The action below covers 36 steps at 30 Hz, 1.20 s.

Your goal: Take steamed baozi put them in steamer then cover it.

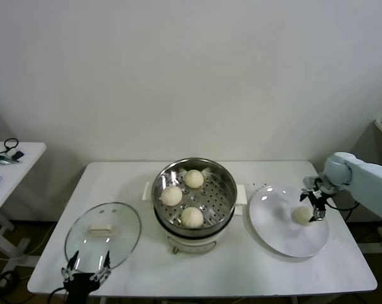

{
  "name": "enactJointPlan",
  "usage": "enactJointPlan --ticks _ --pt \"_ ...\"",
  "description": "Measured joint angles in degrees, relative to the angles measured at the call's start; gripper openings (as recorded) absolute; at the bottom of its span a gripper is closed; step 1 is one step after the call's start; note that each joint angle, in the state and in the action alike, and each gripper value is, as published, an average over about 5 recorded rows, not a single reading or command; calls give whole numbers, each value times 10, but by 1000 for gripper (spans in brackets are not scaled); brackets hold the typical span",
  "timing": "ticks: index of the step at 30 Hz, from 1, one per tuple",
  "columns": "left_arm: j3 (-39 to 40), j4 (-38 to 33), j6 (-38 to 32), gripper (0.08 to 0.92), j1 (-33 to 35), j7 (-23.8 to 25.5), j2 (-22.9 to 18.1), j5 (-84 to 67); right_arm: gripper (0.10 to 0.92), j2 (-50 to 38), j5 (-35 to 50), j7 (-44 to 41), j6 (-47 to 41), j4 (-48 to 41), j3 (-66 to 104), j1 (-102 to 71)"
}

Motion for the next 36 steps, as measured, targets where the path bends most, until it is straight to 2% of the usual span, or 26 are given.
enactJointPlan --ticks 3,11,19,25,36 --pt "0 0 0 823 0 0 0 0 808 3 -7 3 -1 -7 12 -13" --pt "0 -1 0 823 -1 -1 0 0 690 2 -12 5 -7 -8 28 -26" --pt "2 -3 2 823 -2 -2 0 0 679 -7 16 -3 -19 19 -1 15" --pt "3 -6 2 823 -3 -2 3 0 676 3 92 -16 -29 61 -92 132" --pt "7 -14 5 823 -6 0 10 -3 679 78 298 -29 -74 171 -253 396"
